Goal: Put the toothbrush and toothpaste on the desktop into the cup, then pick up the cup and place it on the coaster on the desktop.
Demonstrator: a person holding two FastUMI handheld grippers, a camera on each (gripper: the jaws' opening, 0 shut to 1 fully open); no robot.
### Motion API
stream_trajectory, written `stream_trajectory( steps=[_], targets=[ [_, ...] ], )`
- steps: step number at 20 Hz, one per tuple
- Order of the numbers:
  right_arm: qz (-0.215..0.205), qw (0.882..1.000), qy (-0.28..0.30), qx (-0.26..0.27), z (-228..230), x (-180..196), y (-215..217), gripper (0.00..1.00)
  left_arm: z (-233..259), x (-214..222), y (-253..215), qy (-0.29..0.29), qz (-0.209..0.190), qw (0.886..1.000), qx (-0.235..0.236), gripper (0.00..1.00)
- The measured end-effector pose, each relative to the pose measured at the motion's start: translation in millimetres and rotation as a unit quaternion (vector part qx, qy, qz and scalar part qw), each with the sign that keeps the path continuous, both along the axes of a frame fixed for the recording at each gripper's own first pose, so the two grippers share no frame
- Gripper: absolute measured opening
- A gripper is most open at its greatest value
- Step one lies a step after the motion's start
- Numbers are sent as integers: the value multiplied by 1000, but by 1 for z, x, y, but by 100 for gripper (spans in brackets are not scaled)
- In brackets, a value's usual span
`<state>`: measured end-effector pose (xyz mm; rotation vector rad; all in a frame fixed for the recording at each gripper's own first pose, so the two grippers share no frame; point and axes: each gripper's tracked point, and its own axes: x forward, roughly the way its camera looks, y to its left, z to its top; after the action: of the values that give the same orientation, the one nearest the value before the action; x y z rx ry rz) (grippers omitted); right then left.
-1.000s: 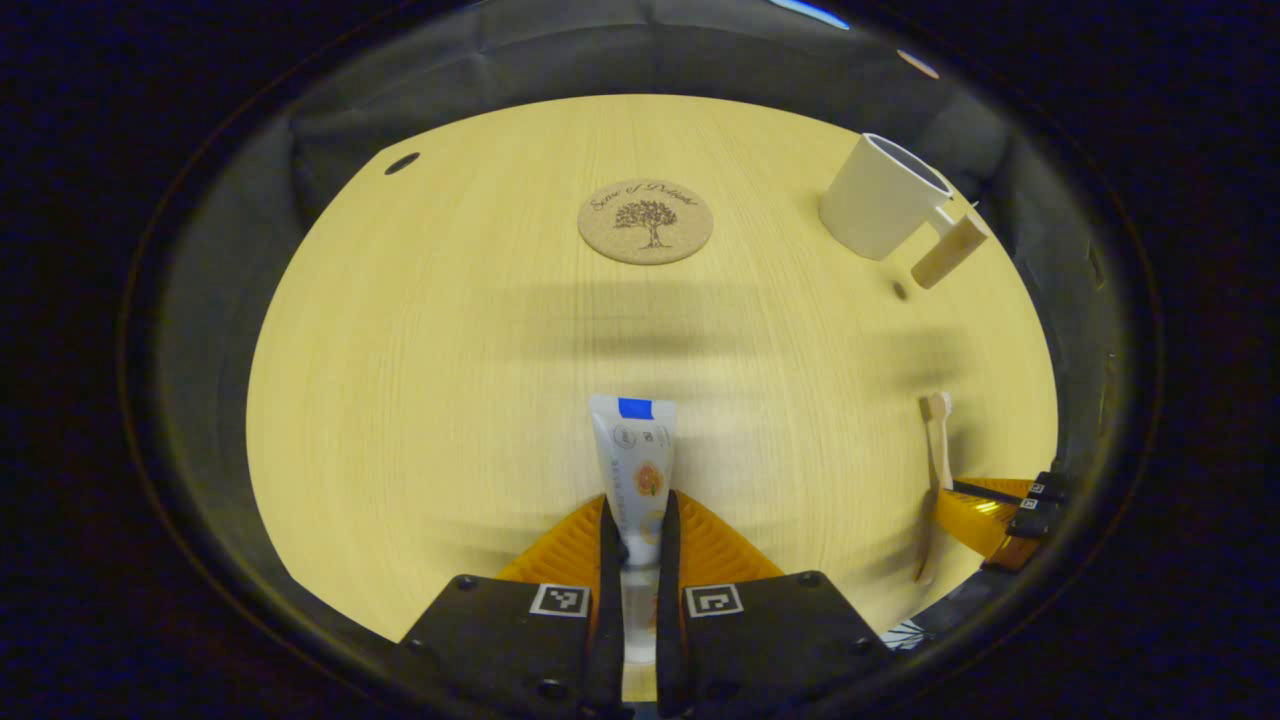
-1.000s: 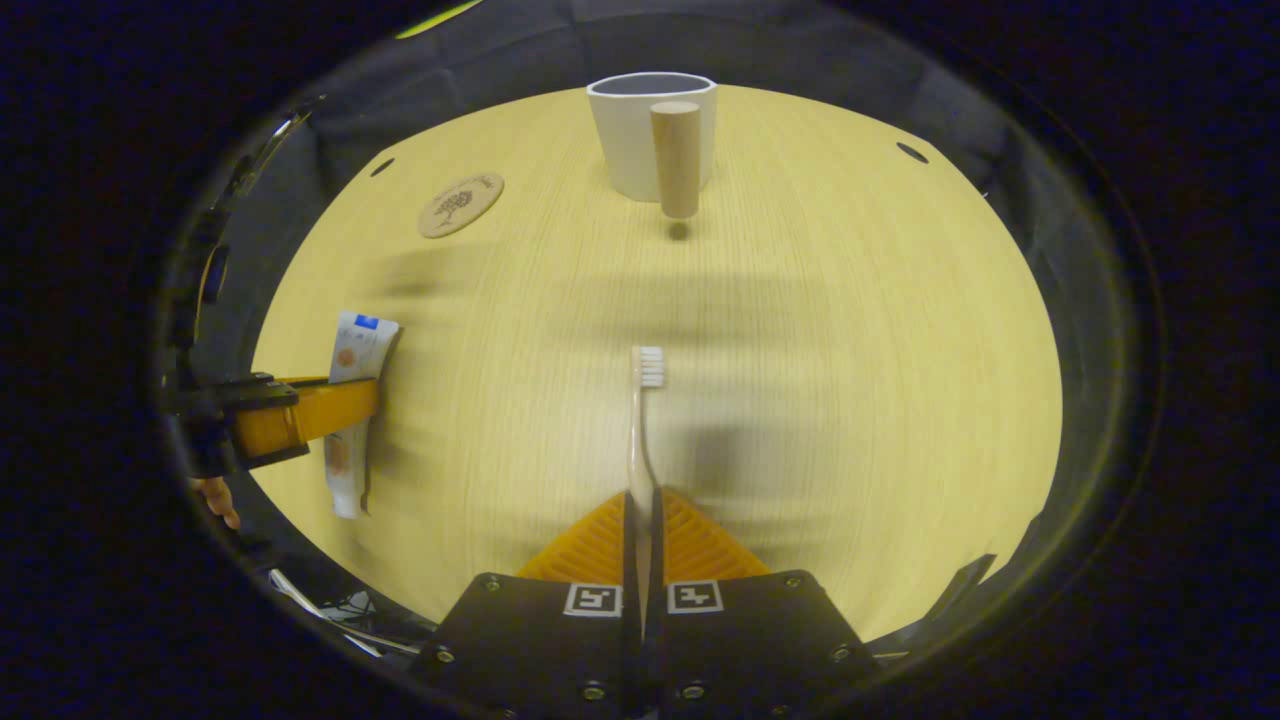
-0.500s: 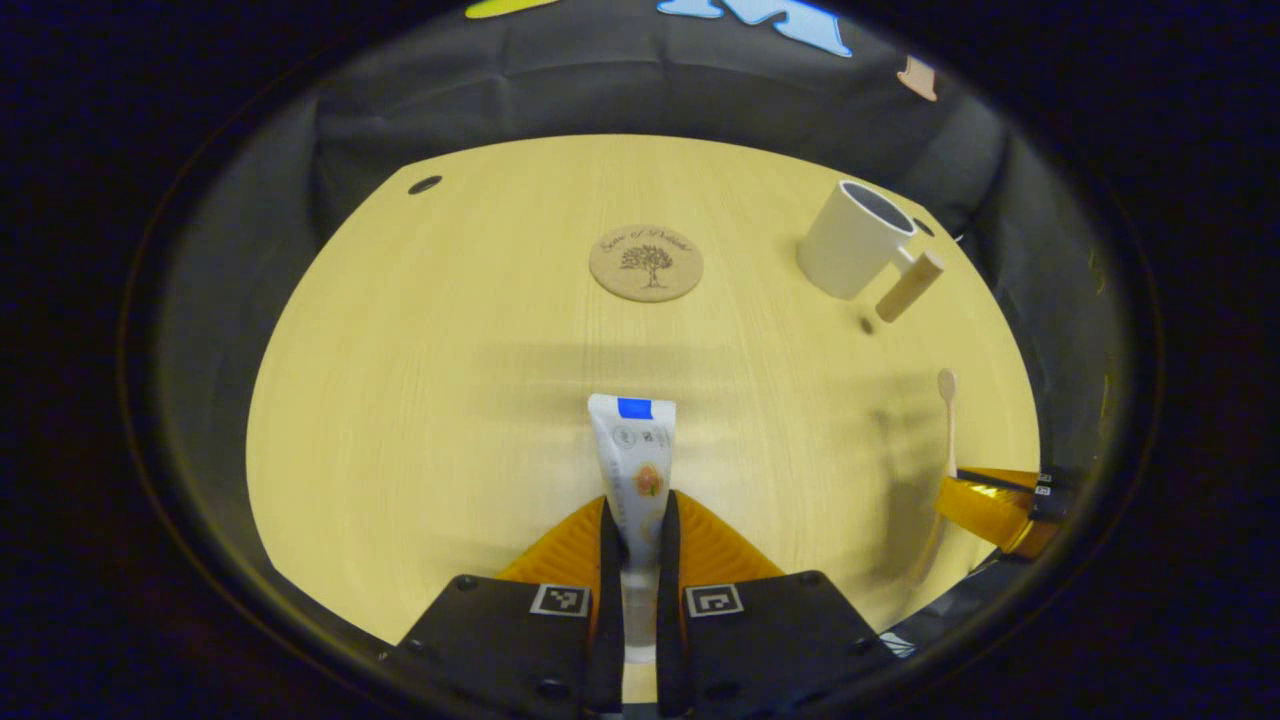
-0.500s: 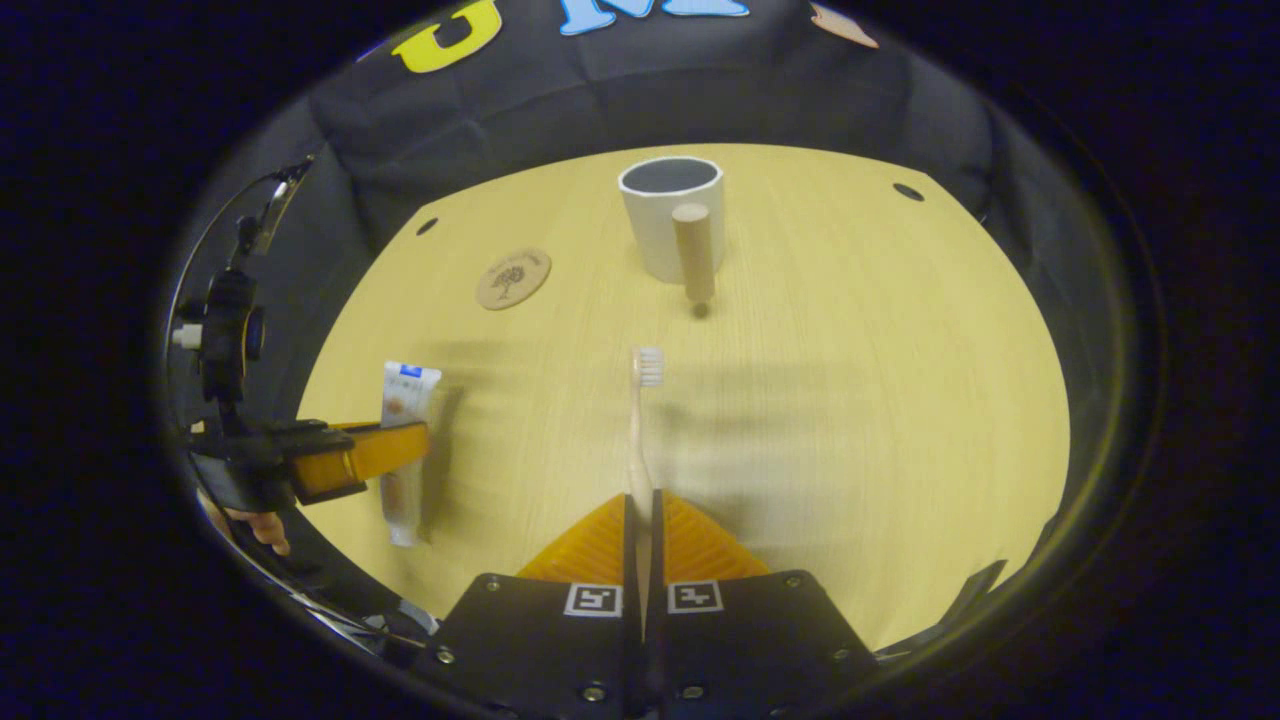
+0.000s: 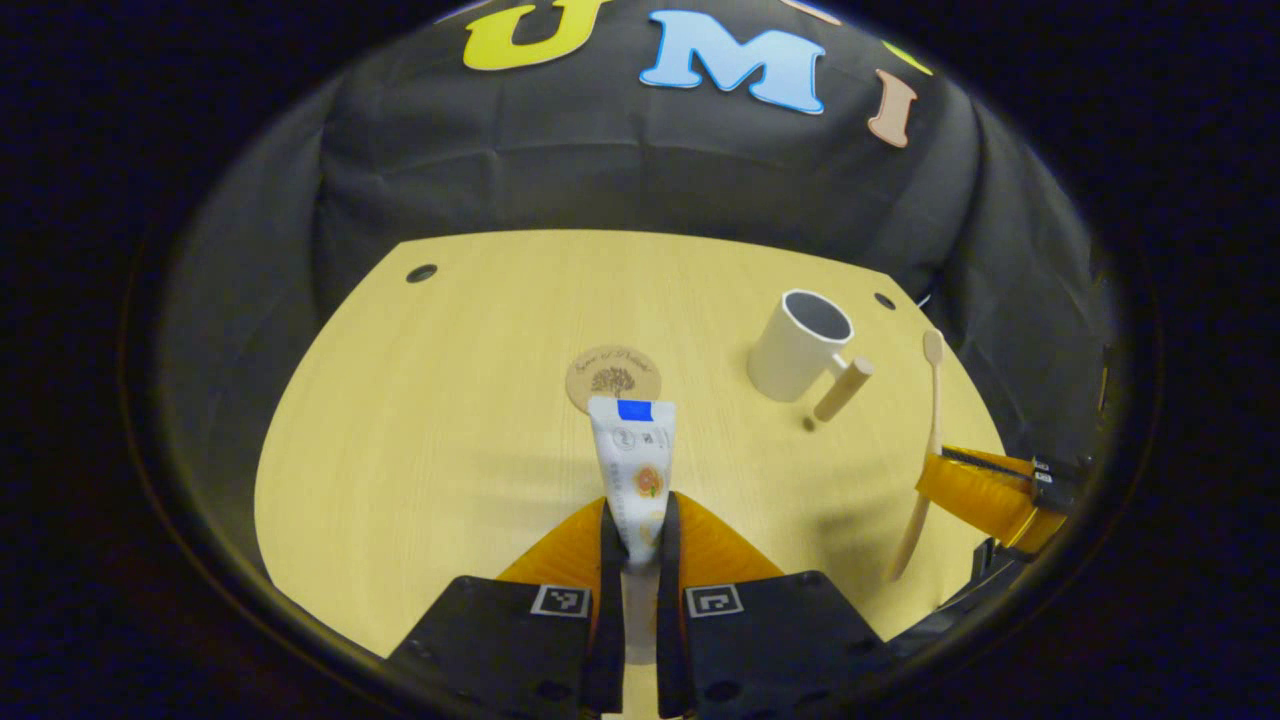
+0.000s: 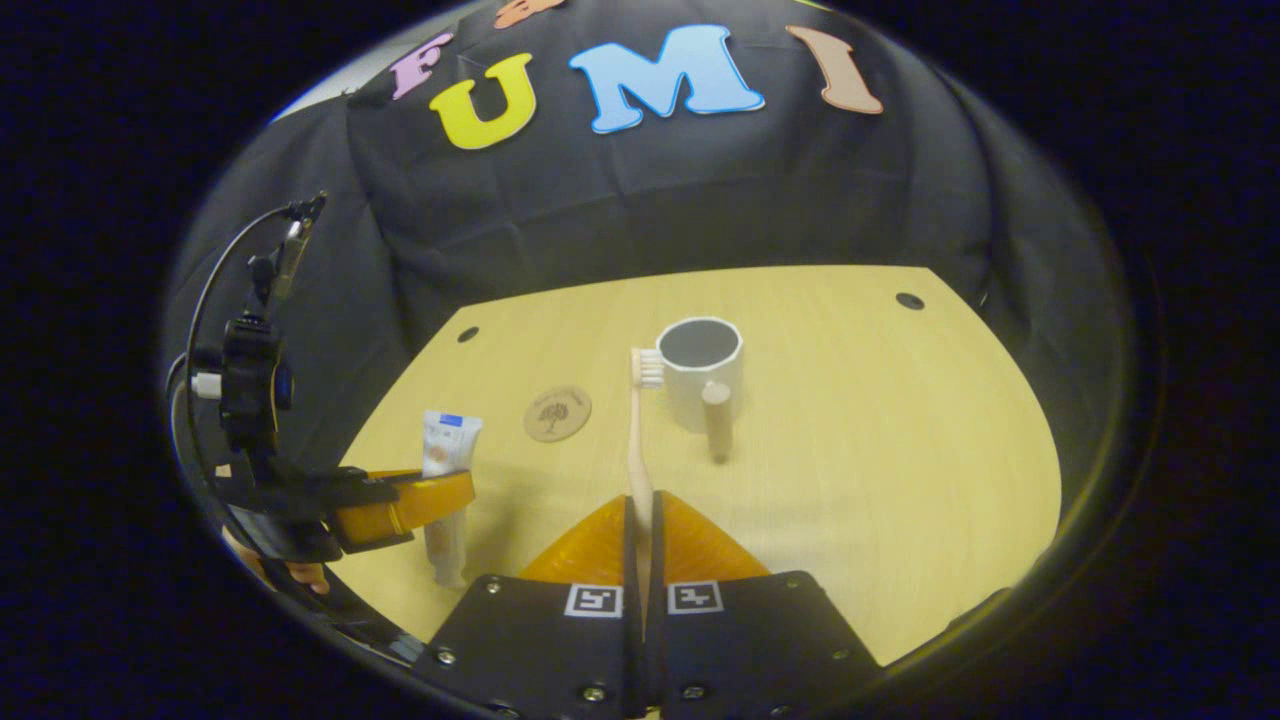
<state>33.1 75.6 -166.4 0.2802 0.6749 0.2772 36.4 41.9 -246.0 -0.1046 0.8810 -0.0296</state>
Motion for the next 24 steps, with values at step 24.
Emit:
stream_trajectory(
  steps=[24],
  targets=[
    [-75, 976, -205, 14, 79, 194, -25, 2, 97, 99, -32, -189, 2, 981, -44, 20]
  ],
)
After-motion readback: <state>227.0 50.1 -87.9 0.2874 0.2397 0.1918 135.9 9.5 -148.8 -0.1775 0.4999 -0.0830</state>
